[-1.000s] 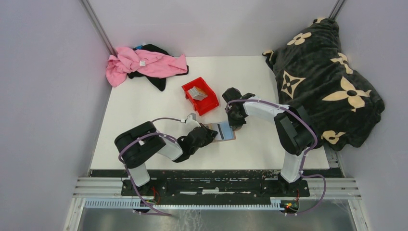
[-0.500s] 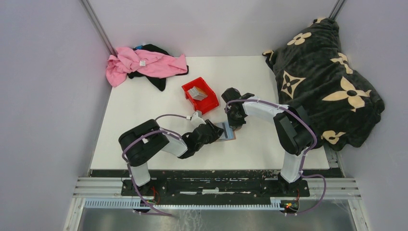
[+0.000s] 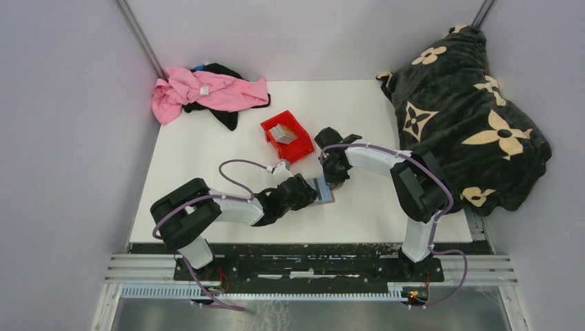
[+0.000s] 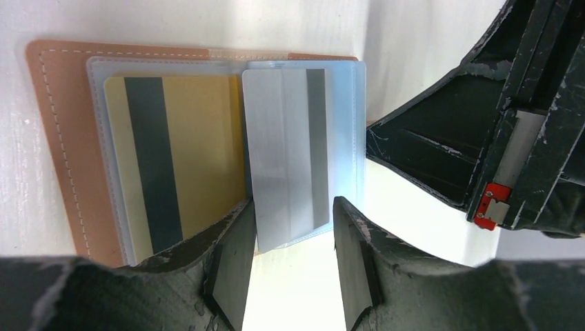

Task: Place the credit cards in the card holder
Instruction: Insert the credit card into the card holder.

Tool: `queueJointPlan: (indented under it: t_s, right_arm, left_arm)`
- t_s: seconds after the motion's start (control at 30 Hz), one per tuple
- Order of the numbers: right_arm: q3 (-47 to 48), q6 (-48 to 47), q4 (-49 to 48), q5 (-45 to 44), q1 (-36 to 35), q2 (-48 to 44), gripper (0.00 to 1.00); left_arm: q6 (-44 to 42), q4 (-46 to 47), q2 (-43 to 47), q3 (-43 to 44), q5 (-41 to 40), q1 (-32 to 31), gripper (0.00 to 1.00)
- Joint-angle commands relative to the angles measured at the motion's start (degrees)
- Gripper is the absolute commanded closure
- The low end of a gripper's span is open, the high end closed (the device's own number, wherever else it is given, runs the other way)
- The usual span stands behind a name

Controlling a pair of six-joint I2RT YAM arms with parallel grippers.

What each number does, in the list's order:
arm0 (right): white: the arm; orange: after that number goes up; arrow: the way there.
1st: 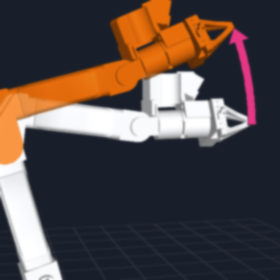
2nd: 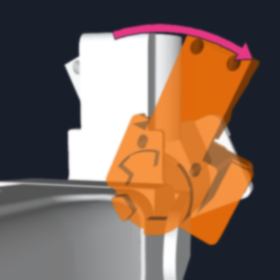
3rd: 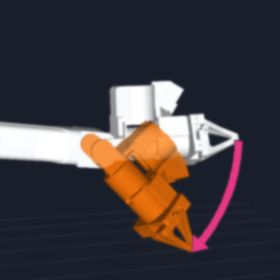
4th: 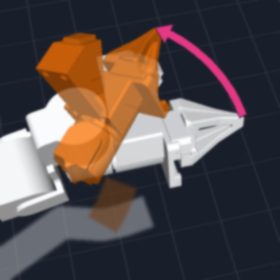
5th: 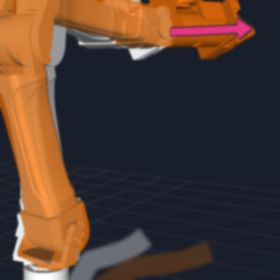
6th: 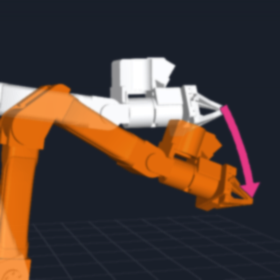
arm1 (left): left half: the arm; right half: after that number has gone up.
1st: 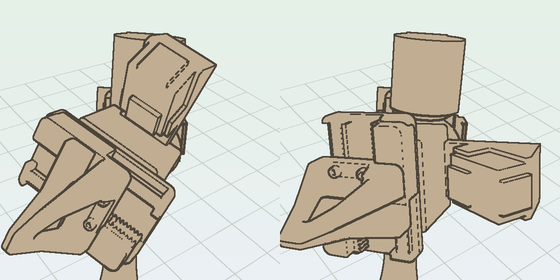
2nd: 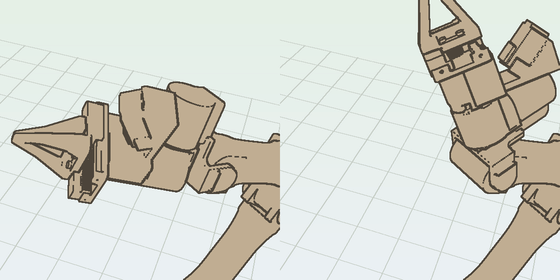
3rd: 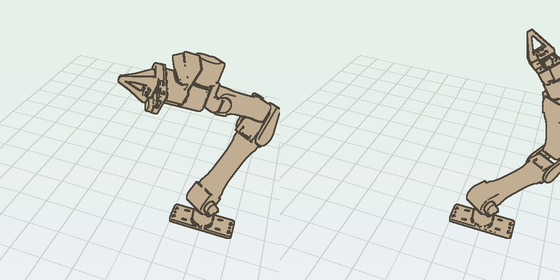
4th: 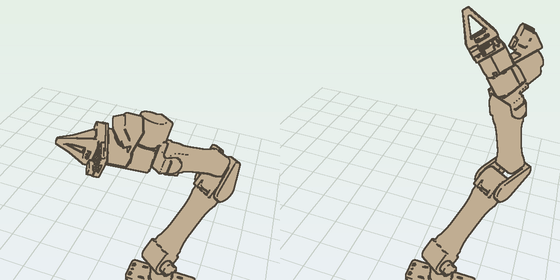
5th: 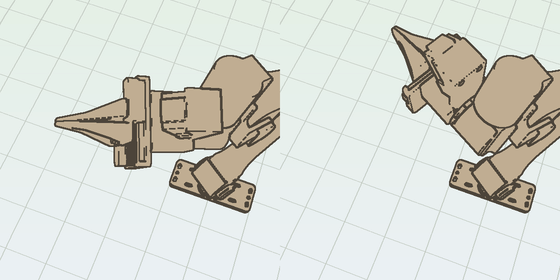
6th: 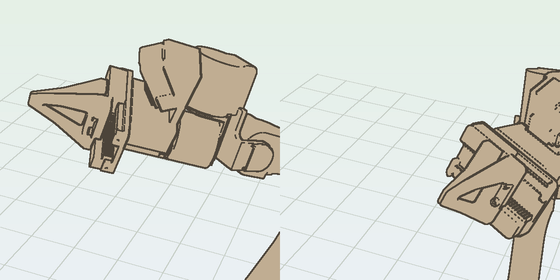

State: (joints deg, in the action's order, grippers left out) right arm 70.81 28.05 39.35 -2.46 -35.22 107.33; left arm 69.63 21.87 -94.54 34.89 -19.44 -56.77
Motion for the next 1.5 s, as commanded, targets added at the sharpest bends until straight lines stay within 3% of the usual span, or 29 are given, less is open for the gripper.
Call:
queueJointPlan:
  t_s: [0.0, 0.23, 0.77, 1.1, 1.4, 1.47]
  right_arm:
    - [0.80, -0.10, 0.73, -0.90, -0.20, 0.80, 0.99]
    - [0.69, -0.02, 0.42, -0.71, -0.24, 0.85, 0.99]
    - [0.49, 0.16, -0.49, 0.13, -0.38, 1.74, 0.99]
    - [0.35, 0.15, -0.71, 0.26, -0.43, 2.09, 0.99]
    - [0.33, 0.40, -1.14, 0.87, -0.45, 2.45, 0.99]
    - [0.33, 0.44, -1.17, 1.03, -0.40, 2.51, 0.99]
  left_arm:
    - [-6.41, -16.62, 0.53, 0.62, -3.02, -0.18, 0.46]
    - [-6.97, -19.96, 2.72, 1.88, -5.26, -0.18, 0.46]
    - [-9.94, -15.04, 9.67, -0.35, -9.00, -0.20, 0.46]
    - [-14.74, -16.26, 9.79, 0.77, -12.26, -0.12, 0.73]
    - [-23.55, -15.70, 4.40, 4.62, -9.47, 0.04, 0.96]
    - [-25.10, -15.61, 2.69, 5.67, -8.44, -0.06, 0.97]
